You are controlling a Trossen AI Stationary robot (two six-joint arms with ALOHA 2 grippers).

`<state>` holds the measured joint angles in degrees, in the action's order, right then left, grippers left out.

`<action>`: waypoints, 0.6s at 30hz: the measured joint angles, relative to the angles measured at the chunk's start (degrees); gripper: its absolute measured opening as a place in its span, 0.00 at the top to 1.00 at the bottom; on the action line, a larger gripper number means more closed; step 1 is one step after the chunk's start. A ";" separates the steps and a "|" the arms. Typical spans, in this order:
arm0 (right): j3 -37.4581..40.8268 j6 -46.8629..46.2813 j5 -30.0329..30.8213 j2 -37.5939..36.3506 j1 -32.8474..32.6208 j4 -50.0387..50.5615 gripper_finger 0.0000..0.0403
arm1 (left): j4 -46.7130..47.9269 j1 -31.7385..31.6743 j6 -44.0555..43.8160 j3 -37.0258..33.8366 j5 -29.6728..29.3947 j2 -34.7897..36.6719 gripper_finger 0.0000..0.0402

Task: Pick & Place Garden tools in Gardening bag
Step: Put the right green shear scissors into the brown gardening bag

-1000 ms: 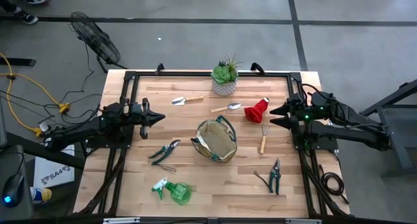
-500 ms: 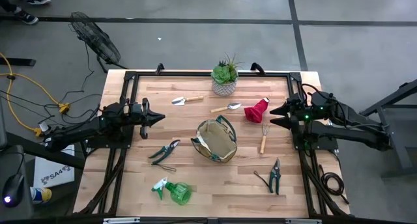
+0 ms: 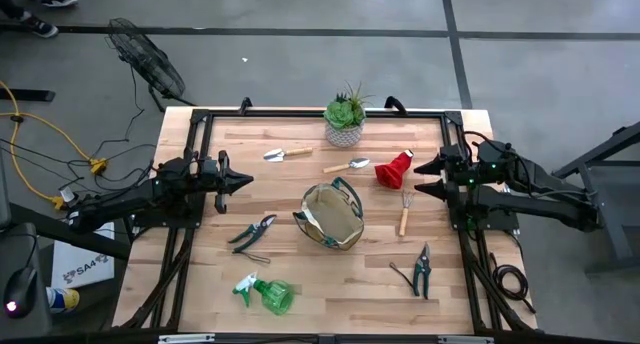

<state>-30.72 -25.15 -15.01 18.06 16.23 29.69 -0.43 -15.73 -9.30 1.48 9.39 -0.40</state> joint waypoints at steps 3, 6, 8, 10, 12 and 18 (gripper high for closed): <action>0.00 -4.16 -0.09 0.00 0.00 -0.08 0.20 | 0.00 0.00 0.00 0.00 0.01 0.00 1.00; -0.02 -5.15 0.16 0.00 0.02 -0.56 0.20 | 0.00 0.00 0.00 -0.01 0.00 0.00 1.00; -0.02 -4.63 0.07 0.00 0.00 -0.48 0.20 | 0.00 -0.02 0.02 0.01 0.00 0.00 1.00; 0.00 -4.73 0.07 0.00 0.00 -0.48 0.20 | 0.00 -0.01 0.02 0.01 0.01 0.01 1.00; -0.02 -6.72 0.09 0.00 0.02 -1.51 0.20 | 0.00 -0.01 0.01 -0.01 0.00 0.02 1.00; -0.02 -19.63 -1.18 0.02 0.02 -6.00 0.20 | 0.00 -0.02 0.00 -0.01 0.00 0.02 1.00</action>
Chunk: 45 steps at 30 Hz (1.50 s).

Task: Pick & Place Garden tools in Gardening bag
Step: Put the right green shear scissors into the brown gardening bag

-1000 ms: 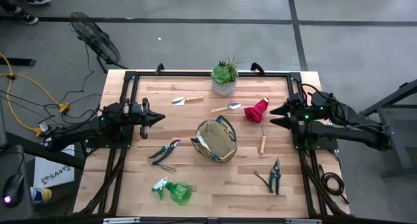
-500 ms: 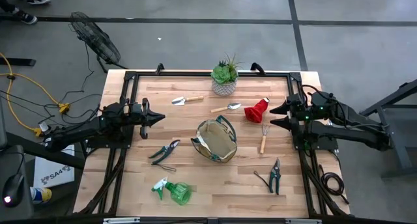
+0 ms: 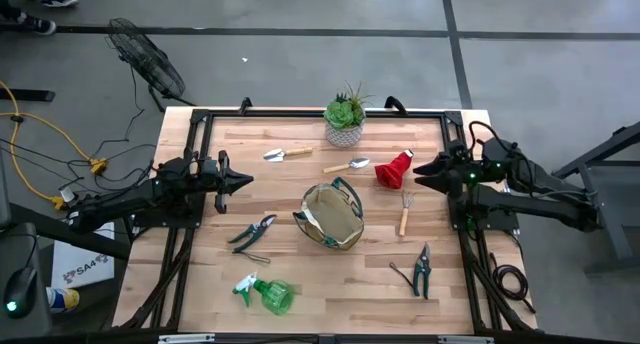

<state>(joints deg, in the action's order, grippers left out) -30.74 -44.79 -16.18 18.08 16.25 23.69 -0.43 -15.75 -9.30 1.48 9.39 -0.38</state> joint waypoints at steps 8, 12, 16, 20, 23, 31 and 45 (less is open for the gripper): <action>0.00 -5.96 -4.85 2.16 -2.70 -0.08 0.20 | 0.00 0.00 0.00 0.01 0.00 -0.02 1.00; 0.00 -10.68 -0.94 5.33 -8.05 -1.55 0.20 | 0.00 0.00 0.00 0.02 0.00 -0.02 1.00; -0.03 -15.22 6.14 9.97 -15.87 -3.75 0.20 | 0.00 0.01 0.02 0.00 0.02 -0.01 1.00; -0.14 -19.86 13.42 16.13 -23.89 -5.86 0.20 | 0.00 0.02 0.02 0.02 0.00 -0.02 1.00; -1.91 -23.00 17.91 20.94 -29.17 -5.77 0.20 | 0.00 0.00 0.02 0.01 0.02 -0.01 1.00; -10.87 -29.87 24.74 34.30 -37.43 2.72 0.20 | 0.00 0.00 0.02 0.02 0.00 0.00 1.00; -20.09 -40.52 13.38 56.03 -45.94 15.03 0.20 | 0.00 0.00 0.01 0.02 0.00 -0.02 1.00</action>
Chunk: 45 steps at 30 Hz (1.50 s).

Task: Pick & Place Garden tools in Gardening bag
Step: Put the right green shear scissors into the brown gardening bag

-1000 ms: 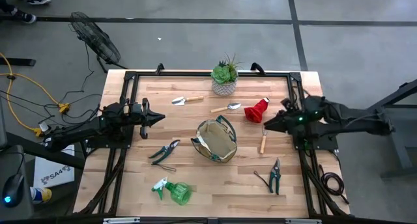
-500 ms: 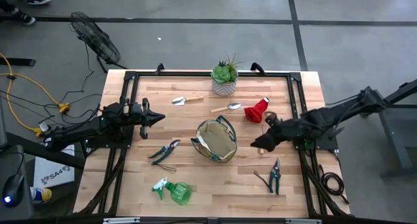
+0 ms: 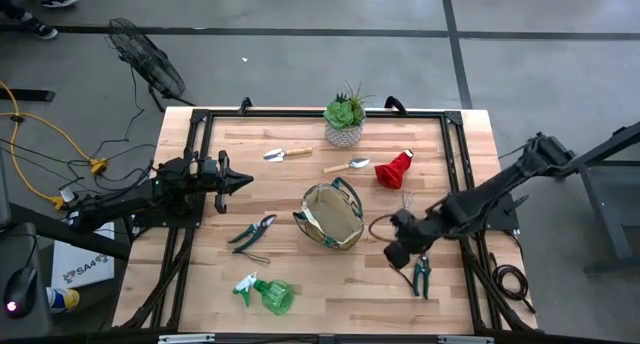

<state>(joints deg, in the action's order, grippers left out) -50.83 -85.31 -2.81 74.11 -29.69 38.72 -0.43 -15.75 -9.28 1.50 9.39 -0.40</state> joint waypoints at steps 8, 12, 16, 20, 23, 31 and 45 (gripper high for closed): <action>0.00 -6.31 -3.14 8.68 -4.45 -1.19 0.20 | 0.00 0.01 0.00 0.00 0.00 0.01 1.00; 0.00 -6.59 -3.41 11.84 -4.88 -3.17 0.20 | 0.00 0.01 0.00 0.00 0.01 0.00 1.00; -0.49 -5.99 -4.64 14.49 -5.61 -2.66 0.20 | 0.02 0.02 0.01 -0.01 0.02 0.01 1.00; -3.36 -3.36 -4.74 17.32 -6.42 0.32 0.20 | 0.00 0.00 0.00 -0.02 0.00 0.02 1.00; -6.75 -0.46 -3.84 19.98 -6.41 4.91 0.20 | 0.00 0.00 0.01 -0.01 0.01 0.01 1.00; -10.80 0.67 0.39 24.71 -5.40 9.88 0.20 | 0.00 0.02 -0.02 -0.02 0.00 0.00 1.00; -10.78 -0.50 2.82 27.60 -4.59 8.16 0.20 | 0.00 0.02 0.01 -0.02 0.00 0.00 1.00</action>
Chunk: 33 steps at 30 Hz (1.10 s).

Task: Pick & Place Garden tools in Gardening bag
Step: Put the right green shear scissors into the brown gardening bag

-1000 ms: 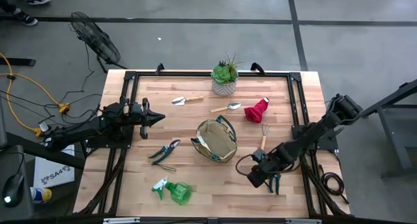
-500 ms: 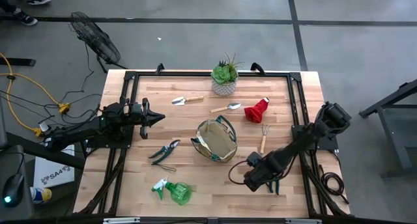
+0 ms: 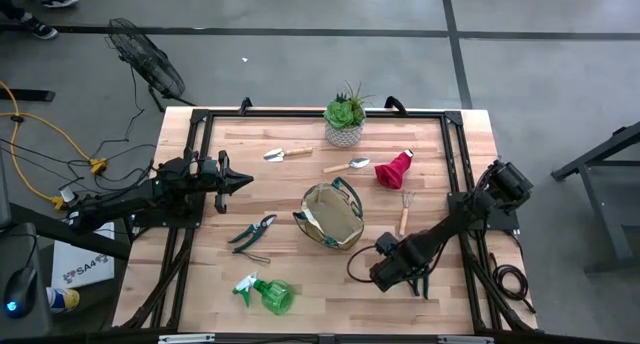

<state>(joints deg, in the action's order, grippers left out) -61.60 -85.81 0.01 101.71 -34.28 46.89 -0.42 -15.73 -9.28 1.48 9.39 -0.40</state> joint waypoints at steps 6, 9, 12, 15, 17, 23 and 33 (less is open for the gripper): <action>0.00 1.47 2.03 0.00 0.21 0.01 0.20 | 0.00 -0.02 -0.02 0.00 0.00 0.00 1.00; 0.00 2.37 1.92 0.53 0.23 -0.04 0.20 | 0.00 -0.02 0.00 0.02 0.00 0.02 1.00; 0.04 4.23 1.03 1.91 0.28 -0.36 0.20 | 0.01 -0.01 -0.01 0.01 0.00 0.00 1.00; -0.07 5.82 -0.02 3.28 0.26 -1.53 0.20 | 0.02 -0.01 -0.01 0.02 0.00 0.00 1.00; -0.09 6.10 -0.10 3.45 0.30 -1.84 0.20 | 0.02 -0.02 0.00 0.02 0.00 0.02 1.00; -0.07 7.83 -0.37 3.55 0.58 -2.07 0.22 | 0.04 -0.02 0.00 0.02 0.00 0.00 1.00; 1.37 5.53 -3.35 3.54 0.80 -3.16 0.50 | 0.06 -0.02 0.00 0.02 0.00 0.01 1.00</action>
<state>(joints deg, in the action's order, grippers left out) -60.23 -80.28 -3.34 105.25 -33.47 43.72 -0.36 -15.75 -9.28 1.50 9.39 -0.39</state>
